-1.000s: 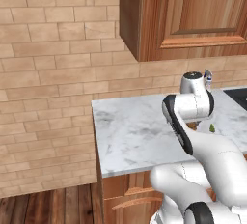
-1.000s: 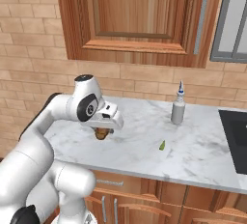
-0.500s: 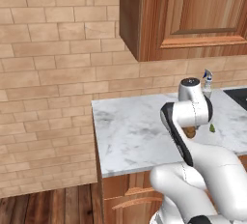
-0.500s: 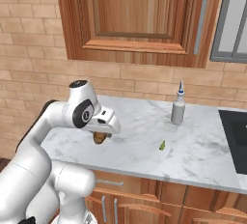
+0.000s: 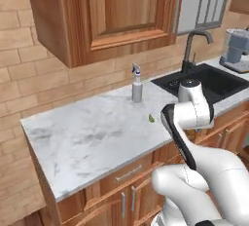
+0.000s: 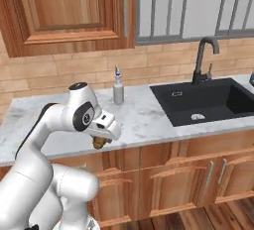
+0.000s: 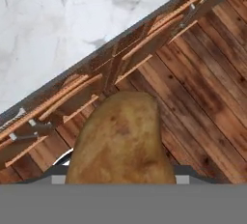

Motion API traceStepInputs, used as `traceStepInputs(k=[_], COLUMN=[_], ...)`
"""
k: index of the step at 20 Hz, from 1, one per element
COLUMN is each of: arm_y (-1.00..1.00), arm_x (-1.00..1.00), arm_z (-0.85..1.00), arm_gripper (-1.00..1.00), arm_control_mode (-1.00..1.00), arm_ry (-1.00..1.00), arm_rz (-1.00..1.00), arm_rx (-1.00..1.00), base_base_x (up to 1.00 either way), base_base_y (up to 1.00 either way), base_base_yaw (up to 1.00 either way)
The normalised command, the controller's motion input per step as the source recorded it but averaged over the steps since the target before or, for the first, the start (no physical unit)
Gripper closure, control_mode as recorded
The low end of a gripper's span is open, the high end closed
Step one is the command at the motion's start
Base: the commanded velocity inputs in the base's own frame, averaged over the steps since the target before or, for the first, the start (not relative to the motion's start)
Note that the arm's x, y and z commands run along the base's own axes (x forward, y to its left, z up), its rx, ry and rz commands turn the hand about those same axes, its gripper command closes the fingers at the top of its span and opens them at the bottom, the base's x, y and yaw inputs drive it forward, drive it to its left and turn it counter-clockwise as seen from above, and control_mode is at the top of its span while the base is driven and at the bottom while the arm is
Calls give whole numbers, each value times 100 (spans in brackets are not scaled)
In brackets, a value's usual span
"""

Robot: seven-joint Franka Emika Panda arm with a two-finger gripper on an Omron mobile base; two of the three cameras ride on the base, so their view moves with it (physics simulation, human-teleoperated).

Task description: Place the lemon wedge and potato inside the fridge drawer. Close the drawer after placing the vegetables.

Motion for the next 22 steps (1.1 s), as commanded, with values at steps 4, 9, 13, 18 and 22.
traceStepInputs(k=[4, 9, 13, 18, 22], arm_y=[0, 0, 0, 0, 0], arm_x=[0, 0, 0, 0, 0], arm_z=[0, 0, 0, 0, 0], arm_gripper=[100, 100, 100, 100, 100], arm_control_mode=[100, 100, 100, 100, 100], arm_ry=[0, 0, 0, 0, 0], arm_rz=[0, 0, 0, 0, 0], arm_rx=[0, 0, 0, 0, 0], base_base_x=[0, 6, 42, 97, 100], base_base_y=[-25, -35, -82, -95, -69], base_base_yaw=[-94, -96, -78, -34, 0])
